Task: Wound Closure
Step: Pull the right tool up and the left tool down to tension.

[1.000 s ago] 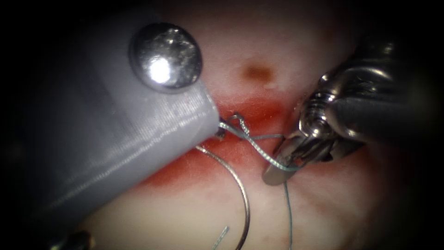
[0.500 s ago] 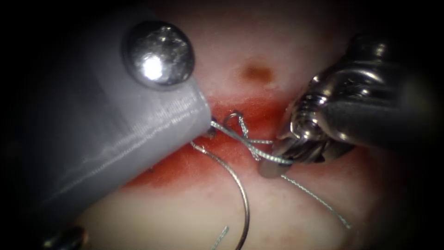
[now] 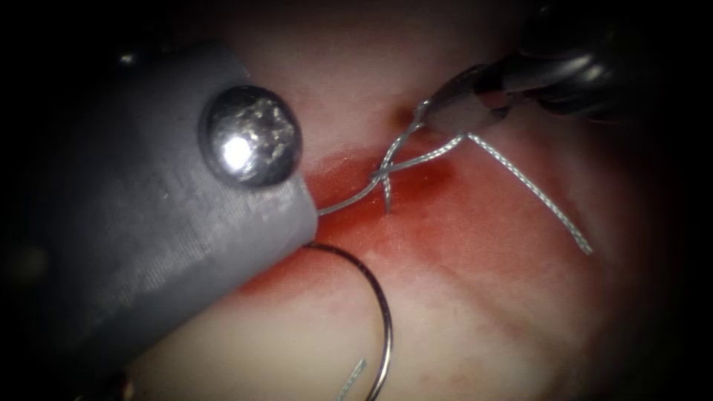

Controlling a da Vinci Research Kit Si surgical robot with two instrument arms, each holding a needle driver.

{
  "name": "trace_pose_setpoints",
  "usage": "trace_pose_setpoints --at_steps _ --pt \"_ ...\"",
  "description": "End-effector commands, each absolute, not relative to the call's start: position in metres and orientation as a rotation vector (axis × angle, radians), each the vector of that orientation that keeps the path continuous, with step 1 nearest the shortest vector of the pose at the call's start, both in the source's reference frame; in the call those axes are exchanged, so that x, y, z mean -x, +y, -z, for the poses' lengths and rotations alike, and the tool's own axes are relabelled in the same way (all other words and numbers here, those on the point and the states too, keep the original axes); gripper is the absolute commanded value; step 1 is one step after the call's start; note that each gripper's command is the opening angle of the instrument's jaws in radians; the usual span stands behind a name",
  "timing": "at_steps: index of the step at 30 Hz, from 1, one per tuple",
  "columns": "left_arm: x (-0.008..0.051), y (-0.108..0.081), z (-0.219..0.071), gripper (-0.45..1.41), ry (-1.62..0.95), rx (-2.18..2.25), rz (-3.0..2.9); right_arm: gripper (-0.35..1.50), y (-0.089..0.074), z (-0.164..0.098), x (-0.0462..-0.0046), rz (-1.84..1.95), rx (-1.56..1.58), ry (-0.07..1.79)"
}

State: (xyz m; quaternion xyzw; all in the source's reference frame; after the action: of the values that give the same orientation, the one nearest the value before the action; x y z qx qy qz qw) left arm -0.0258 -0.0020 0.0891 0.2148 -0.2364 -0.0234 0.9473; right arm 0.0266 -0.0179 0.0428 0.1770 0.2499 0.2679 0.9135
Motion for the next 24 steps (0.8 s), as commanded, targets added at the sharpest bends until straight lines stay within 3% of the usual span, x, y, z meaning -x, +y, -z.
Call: trace_pose_setpoints --at_steps 1,7,15,18,20,24 --pt "0.0257 -0.0012 -0.0886 -0.45 -0.477 -0.449 0.035 -0.35 -0.0164 -0.0432 -0.0272 -0.567 -0.26 0.494" --pt "0.0236 -0.0015 -0.087 -0.45 -0.424 -0.503 0.025 -0.35 -0.0164 -0.0464 -0.0253 -0.573 -0.135 0.363" --pt "0.0227 -0.0018 -0.0854 -0.45 -0.422 -0.525 0.036 -0.35 -0.0162 -0.0483 -0.024 -0.516 -0.026 0.334" --pt "0.0224 -0.002 -0.085 -0.45 -0.429 -0.53 0.037 -0.35 -0.016 -0.0485 -0.024 -0.408 0.011 0.312" --pt "0.0214 -0.0029 -0.0844 -0.45 -0.458 -0.534 0.045 -0.35 -0.0157 -0.0483 -0.024 -0.13 0.116 0.257" --pt "0.0206 -0.0026 -0.083 -0.45 -0.502 -0.479 0.108 -0.35 -0.0156 -0.0476 -0.0245 0.09 0.206 0.3"
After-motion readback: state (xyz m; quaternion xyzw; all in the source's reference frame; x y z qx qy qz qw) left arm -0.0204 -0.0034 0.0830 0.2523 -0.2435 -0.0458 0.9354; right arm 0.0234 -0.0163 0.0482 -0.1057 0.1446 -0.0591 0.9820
